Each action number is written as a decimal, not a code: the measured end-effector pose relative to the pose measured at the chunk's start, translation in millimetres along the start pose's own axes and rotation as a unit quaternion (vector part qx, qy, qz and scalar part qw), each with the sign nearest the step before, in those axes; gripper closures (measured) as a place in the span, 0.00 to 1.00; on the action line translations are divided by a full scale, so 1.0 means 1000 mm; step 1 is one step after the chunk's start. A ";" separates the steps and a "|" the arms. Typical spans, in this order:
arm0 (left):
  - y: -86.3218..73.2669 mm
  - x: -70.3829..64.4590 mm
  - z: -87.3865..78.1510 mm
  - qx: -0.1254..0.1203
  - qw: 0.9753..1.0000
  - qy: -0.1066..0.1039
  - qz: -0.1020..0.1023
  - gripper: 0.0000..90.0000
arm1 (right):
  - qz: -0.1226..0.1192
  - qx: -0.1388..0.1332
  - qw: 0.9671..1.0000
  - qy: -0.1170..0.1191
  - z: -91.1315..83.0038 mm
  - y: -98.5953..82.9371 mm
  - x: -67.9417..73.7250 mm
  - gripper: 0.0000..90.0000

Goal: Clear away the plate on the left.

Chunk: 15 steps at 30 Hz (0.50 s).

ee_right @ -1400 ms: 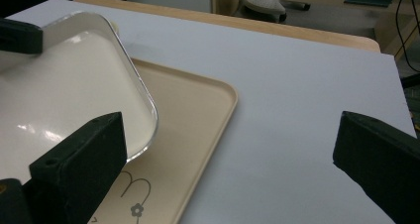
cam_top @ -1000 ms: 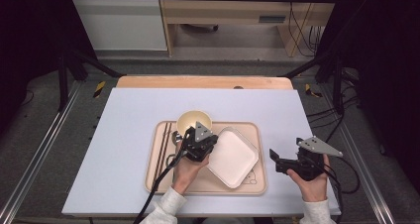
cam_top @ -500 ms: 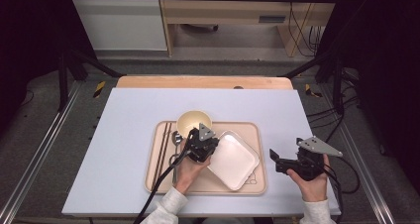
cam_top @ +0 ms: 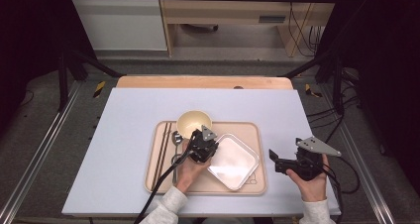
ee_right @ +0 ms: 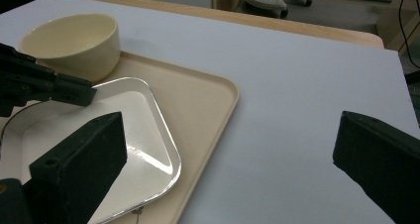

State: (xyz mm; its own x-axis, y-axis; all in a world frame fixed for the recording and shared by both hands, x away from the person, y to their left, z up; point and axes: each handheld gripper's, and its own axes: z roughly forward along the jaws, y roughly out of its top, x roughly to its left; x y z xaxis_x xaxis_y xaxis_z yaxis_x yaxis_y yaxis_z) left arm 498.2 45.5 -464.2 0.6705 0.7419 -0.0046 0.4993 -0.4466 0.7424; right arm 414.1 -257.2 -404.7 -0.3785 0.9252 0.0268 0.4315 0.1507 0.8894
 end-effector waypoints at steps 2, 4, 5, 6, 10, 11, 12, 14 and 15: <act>-0.002 0.002 0.002 0.002 1.000 -0.002 -0.001 0.93 | 0.001 0.000 1.000 0.000 0.000 0.000 0.000 0.01; -0.004 0.002 0.004 0.006 1.000 -0.003 -0.002 0.93 | 0.003 0.000 1.000 0.001 0.000 0.000 0.000 0.01; -0.005 0.002 0.005 0.008 1.000 -0.002 0.000 0.92 | 0.003 0.000 1.000 0.001 0.000 0.000 0.000 0.01; -0.005 0.002 0.005 0.012 1.000 -0.001 0.005 0.92 | 0.002 0.000 1.000 0.001 0.000 0.000 0.000 0.01; -0.006 0.001 0.006 0.012 1.000 0.003 0.009 0.91 | 0.001 0.001 1.000 0.002 0.001 0.000 0.001 0.01; -0.006 0.000 0.006 0.011 1.000 0.003 0.010 0.91 | -0.001 0.002 1.000 0.001 0.001 0.000 0.001 0.01; -0.006 0.000 0.006 0.011 1.000 0.004 0.011 0.91 | 0.000 0.002 1.000 0.001 0.001 0.000 0.001 0.01; -0.006 -0.001 0.004 0.010 1.000 0.008 0.018 0.90 | 0.001 0.001 1.000 0.003 0.001 0.000 0.001 0.01; -0.006 -0.001 0.001 0.007 1.000 0.007 0.019 0.89 | 0.001 0.000 1.000 0.002 0.000 0.000 0.001 0.01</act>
State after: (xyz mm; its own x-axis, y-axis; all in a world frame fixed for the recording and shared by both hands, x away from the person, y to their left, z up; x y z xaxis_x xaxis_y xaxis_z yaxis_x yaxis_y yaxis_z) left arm 495.2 46.8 -469.5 0.6805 0.7320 0.0327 0.4818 -0.4806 0.7328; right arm 414.1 -256.6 -404.9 -0.3805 0.9243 0.0298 0.4319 0.1491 0.8895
